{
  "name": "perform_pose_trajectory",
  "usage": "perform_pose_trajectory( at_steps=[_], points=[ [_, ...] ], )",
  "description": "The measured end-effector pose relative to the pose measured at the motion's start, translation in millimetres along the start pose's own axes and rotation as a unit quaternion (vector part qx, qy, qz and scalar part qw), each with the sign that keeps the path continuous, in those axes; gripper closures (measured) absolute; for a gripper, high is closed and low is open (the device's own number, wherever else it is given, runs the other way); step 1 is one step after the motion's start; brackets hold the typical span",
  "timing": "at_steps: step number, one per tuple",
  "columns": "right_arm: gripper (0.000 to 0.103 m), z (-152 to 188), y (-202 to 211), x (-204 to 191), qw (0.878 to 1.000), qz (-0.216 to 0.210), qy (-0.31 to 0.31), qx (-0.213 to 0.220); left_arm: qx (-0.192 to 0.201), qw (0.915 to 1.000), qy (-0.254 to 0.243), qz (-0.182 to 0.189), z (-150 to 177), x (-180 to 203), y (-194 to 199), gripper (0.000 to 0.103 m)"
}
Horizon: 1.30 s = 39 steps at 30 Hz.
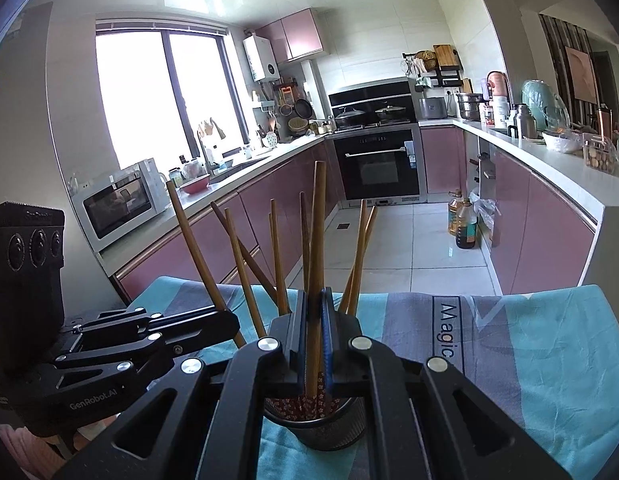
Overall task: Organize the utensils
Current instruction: 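Lower both held chopsticks into the black mesh cup, then open both grippers to release the chopsticks and pull back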
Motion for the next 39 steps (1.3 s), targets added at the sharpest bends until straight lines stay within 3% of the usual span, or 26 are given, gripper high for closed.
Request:
perform_pose_trajectory(
  at_steps=[39],
  points=[
    [0.096,2.7,-38.8,3.4,0.999,-0.005,-0.019,-0.029,-0.040,0.9989,0.011,-0.020,16.9,-19.7,-43.3,0.094]
  ],
)
Point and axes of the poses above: each gripper's, at about its wrist camera, not at the fingertips, and y roughly against the way its jaws point, x to its right, z to its underside, the point moved 10 cm from there along -y, roughly the way its jaws point, and after that the axes turned 7 degrees about -z, right-handed, at the moved point
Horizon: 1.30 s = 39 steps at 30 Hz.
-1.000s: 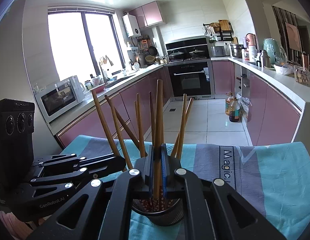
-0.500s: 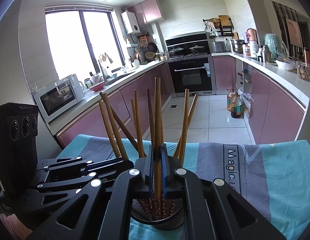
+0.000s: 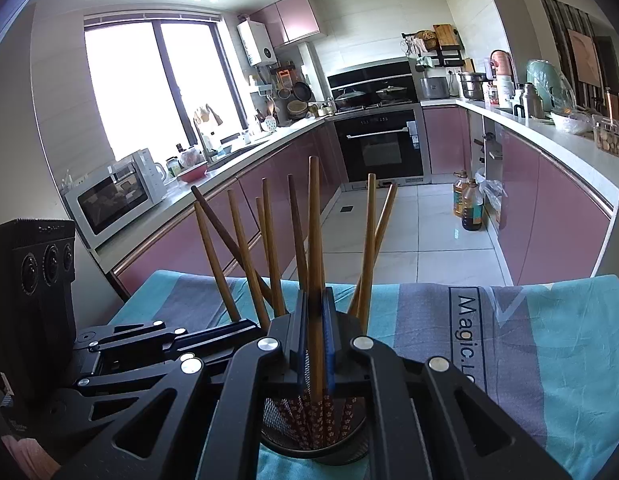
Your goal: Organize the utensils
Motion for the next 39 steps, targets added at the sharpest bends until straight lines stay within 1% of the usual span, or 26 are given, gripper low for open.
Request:
perform_pose_trajectory(
  at_steps=[5,6,8,9,10,12,13,14,15,16,17,18,20,21,22,23,25,26,28,32,35,39],
  points=[
    [0.095,1.2,-0.1,1.2,1.000,0.001,0.000,0.001,0.001,1.0000,0.002,0.004,0.1,1.6,2.3,0.092],
    [0.095,1.6,0.2,1.4,1.000,0.001,-0.001,0.001,0.002,1.0000,0.002,0.006,1.7,0.0,3.7,0.089],
    [0.089,2.5,1.4,2.4,1.000,0.003,-0.004,0.002,0.007,1.0000,-0.001,0.002,1.7,-0.4,6.1,0.084],
    [0.088,3.6,2.3,2.6,1.000,0.003,-0.005,0.002,0.010,0.9999,-0.002,0.001,2.1,-1.0,7.8,0.080],
    [0.088,5.4,3.0,1.7,1.000,0.002,-0.005,0.001,0.014,0.9999,-0.003,-0.003,2.4,-2.7,9.9,0.071],
    [0.084,7.2,5.8,-0.2,1.000,0.001,-0.003,0.002,0.024,0.9997,-0.003,-0.011,0.7,-7.3,15.1,0.064],
    [0.078,8.8,8.1,-1.1,1.000,0.001,-0.002,0.004,0.027,0.9996,-0.002,-0.011,0.3,-8.8,18.1,0.064],
    [0.075,11.0,9.7,-3.8,1.000,0.001,-0.001,0.005,0.032,0.9994,0.000,-0.012,-0.1,-11.1,22.1,0.063],
    [0.073,12.5,11.8,-5.0,1.000,0.001,0.001,0.006,0.038,0.9992,0.001,-0.013,-0.2,-13.1,26.3,0.059],
    [0.068,14.0,14.9,-6.7,1.000,0.002,0.003,0.008,0.044,0.9989,0.002,-0.014,-0.5,-15.4,29.9,0.054],
    [0.061,15.5,18.1,-8.2,1.000,0.004,0.006,0.011,0.050,0.9986,0.003,-0.018,0.1,-18.3,34.7,0.051],
    [0.058,17.6,21.7,-9.3,1.000,0.008,0.009,0.014,0.058,0.9980,0.004,-0.023,1.2,-21.6,40.5,0.045],
    [0.044,20.2,30.6,-12.4,0.999,0.015,0.018,0.025,0.075,0.9965,0.006,-0.037,5.1,-29.5,52.0,0.036],
    [0.040,22.4,34.9,-15.1,0.999,0.018,0.023,0.029,0.082,0.9954,0.007,-0.048,7.3,-34.0,57.1,0.029],
    [0.030,23.8,38.6,-17.2,0.999,0.024,0.028,0.035,0.087,0.9945,0.009,-0.058,9.9,-39.6,61.5,0.024],
    [0.020,25.0,42.1,-18.7,0.998,0.029,0.031,0.041,0.093,0.9931,0.013,-0.070,13.7,-45.5,66.7,0.016],
    [0.013,29.6,49.1,-24.1,0.997,0.037,0.042,0.052,0.105,0.9901,0.019,-0.092,21.1,-57.3,78.4,0.006],
    [0.009,32.5,50.2,-26.4,0.997,0.040,0.046,0.053,0.109,0.9884,0.020,-0.104,25.7,-62.7,83.8,0.006],
    [0.007,41.0,52.1,-31.9,0.996,0.047,0.054,0.055,0.112,0.9859,0.024,-0.122,35.0,-73.5,93.4,0.006],
    [0.007,55.4,53.0,-46.3,0.994,0.059,0.076,0.059,0.126,0.9794,0.036,-0.154,48.2,-93.7,114.5,0.006],
    [0.007,60.8,61.3,-56.6,0.991,0.066,0.088,0.078,0.141,0.9743,0.040,-0.171,55.4,-102.7,129.4,0.006],
    [0.007,62.9,71.3,-66.1,0.987,0.078,0.095,0.100,0.159,0.9693,0.031,-0.185,63.6,-103.3,147.2,0.006]
  ],
)
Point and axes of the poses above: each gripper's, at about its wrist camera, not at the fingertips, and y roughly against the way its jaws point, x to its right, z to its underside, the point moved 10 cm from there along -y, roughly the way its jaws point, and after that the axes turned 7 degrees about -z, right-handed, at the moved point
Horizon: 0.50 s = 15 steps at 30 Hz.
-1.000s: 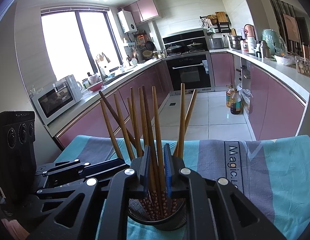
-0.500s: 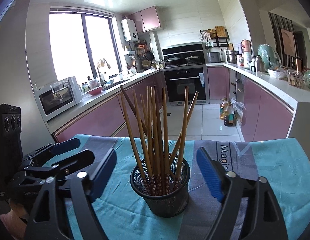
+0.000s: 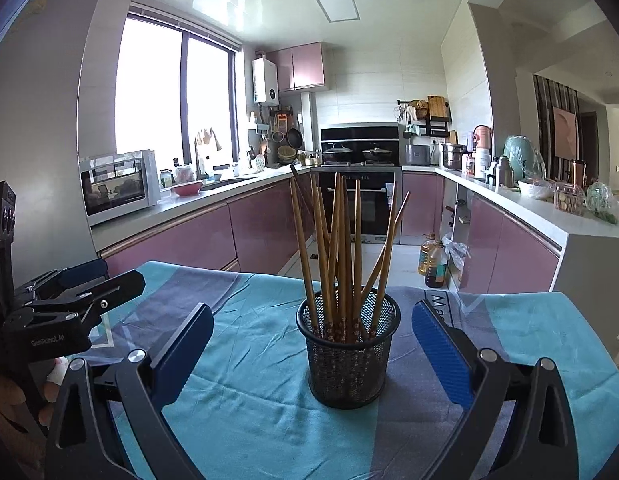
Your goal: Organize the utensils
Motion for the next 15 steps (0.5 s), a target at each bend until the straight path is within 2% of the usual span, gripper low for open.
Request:
perform_pose_trajectory(
  at_steps=[15],
  points=[
    [0.007,2.7,23.2,-12.4,0.999,0.028,0.008,0.032,0.045,0.9988,-0.001,-0.021,7.4,-4.8,40.9,0.006]
  ],
)
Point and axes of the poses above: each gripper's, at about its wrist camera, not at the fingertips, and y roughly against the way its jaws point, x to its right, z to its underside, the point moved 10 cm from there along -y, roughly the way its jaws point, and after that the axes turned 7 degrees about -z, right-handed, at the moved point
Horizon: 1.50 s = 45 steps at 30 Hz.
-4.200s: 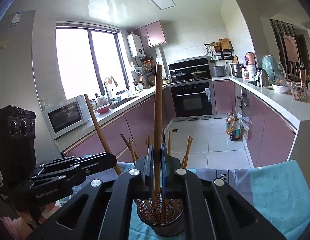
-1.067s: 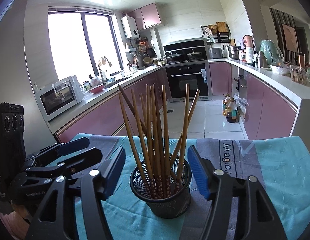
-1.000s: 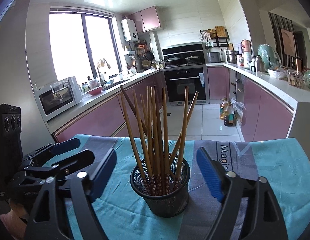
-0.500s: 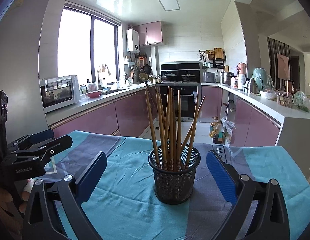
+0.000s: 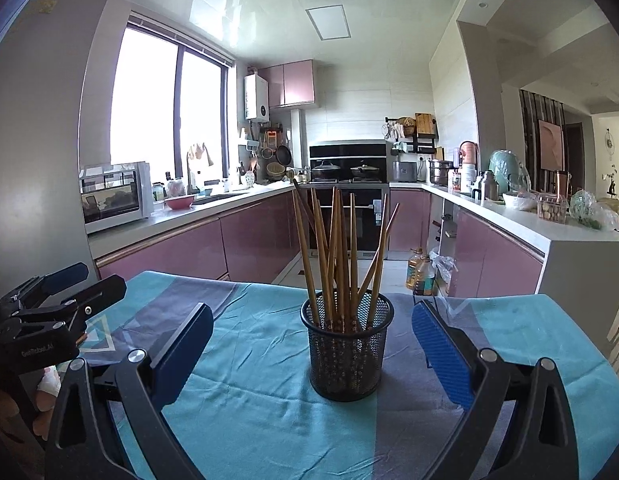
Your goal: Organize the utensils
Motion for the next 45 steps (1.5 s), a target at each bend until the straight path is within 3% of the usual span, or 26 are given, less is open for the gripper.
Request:
perform_pose_trajectory(
  at_steps=[17,45],
  points=[
    [0.007,-1.5,11.6,-8.9,1.000,0.013,0.012,0.015,0.024,0.9997,0.001,-0.009,-4.2,-2.4,16.5,0.006],
    [0.007,-2.0,16.8,-7.8,1.000,0.021,0.006,0.022,0.030,0.9994,0.000,-0.015,-1.0,-3.5,20.8,0.006]
  ],
)
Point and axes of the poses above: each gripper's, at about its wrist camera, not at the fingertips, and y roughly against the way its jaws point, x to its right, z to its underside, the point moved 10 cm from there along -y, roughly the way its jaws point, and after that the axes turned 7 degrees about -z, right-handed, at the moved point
